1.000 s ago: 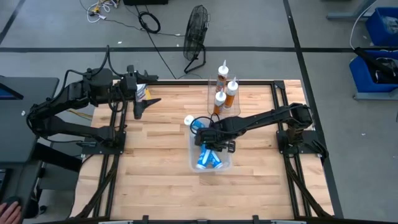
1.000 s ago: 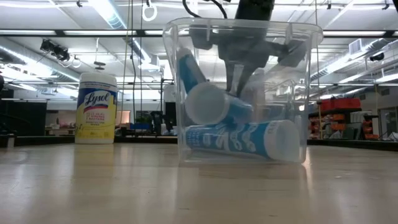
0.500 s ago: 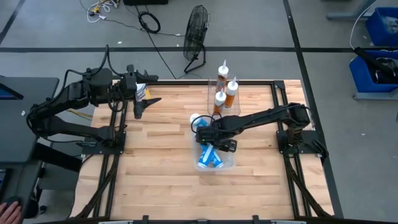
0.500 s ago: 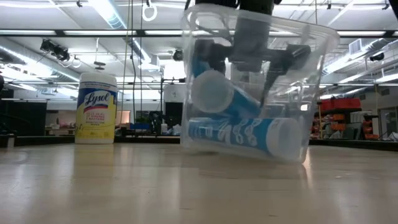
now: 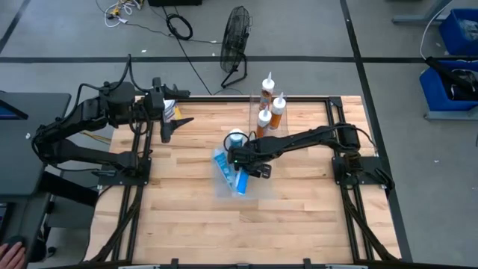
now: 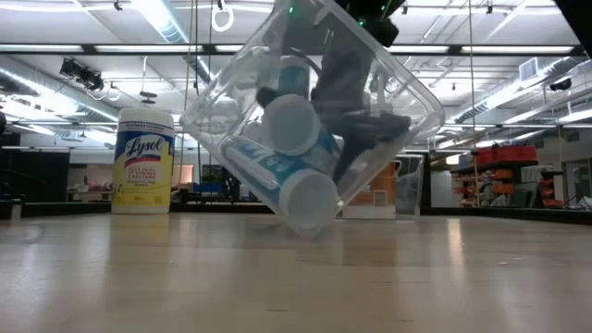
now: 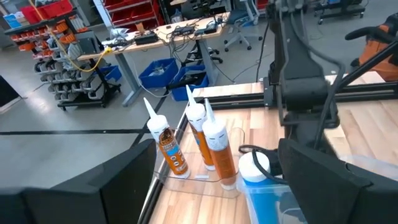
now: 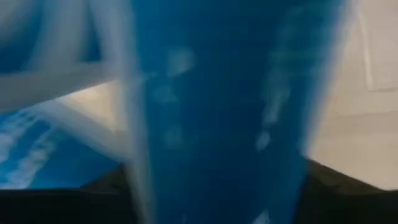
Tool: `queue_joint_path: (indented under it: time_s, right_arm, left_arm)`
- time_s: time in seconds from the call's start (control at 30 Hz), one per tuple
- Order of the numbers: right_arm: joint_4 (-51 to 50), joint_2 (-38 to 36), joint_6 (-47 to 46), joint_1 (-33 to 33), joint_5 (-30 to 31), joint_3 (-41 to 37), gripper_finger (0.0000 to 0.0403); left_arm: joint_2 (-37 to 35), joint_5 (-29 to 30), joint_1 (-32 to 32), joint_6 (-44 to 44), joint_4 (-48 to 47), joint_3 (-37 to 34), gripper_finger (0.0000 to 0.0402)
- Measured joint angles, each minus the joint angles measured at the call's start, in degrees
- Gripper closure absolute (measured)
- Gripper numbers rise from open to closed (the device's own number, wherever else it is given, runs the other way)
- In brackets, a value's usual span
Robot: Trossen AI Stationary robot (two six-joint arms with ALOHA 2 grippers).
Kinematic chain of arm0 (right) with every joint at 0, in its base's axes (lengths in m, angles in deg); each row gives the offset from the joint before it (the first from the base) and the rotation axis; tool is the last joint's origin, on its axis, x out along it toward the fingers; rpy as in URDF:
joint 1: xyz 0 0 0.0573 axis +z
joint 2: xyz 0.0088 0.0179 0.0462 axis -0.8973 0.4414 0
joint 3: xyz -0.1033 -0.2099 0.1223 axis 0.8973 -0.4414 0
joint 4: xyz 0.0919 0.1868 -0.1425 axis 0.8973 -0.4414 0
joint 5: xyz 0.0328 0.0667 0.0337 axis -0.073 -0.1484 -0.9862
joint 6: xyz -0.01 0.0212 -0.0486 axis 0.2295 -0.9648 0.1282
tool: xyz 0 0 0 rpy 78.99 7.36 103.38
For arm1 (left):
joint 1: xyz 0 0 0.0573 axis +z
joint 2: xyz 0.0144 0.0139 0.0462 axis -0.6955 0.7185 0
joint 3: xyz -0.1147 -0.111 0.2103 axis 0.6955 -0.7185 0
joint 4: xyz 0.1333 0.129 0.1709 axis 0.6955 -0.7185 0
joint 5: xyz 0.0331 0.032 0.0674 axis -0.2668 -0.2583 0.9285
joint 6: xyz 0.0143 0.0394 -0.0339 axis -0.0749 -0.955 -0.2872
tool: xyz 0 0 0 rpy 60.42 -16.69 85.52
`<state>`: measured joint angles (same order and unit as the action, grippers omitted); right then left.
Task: Sort silicone sealant tubes
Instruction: Adjust the blue sealants in the bottom transparent bin
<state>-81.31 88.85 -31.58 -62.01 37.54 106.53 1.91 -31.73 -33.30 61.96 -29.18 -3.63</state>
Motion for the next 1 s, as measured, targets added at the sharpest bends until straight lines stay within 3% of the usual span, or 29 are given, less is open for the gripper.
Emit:
queue_joint_path:
  time_s: [0.1,0.37,0.67,1.0]
  right_arm:
    - [-0.48,-0.06,1.87,0.05,0.25,-0.14,0.0206]
    - [-4.14,0.25,7.07,0.05,0.6,3.74,0.0204]
    - [-10.47,0.08,12.59,1.16,7.5,13.49,0.0204]
    - [-12.59,-0.15,14.66,3.94,17.7,16.06,0.0204]
  left_arm:
    - [0.07,0.02,0.0,-0.04,0.0,0.01,0.006]
    - [0.08,-0.01,0.0,-0.12,0.07,0.01,0.006]
    - [0.74,0.01,0.0,0.03,-0.5,0.03,0.006]
    - [0.81,-0.01,0.0,2.09,-1.0,0.03,0.006]
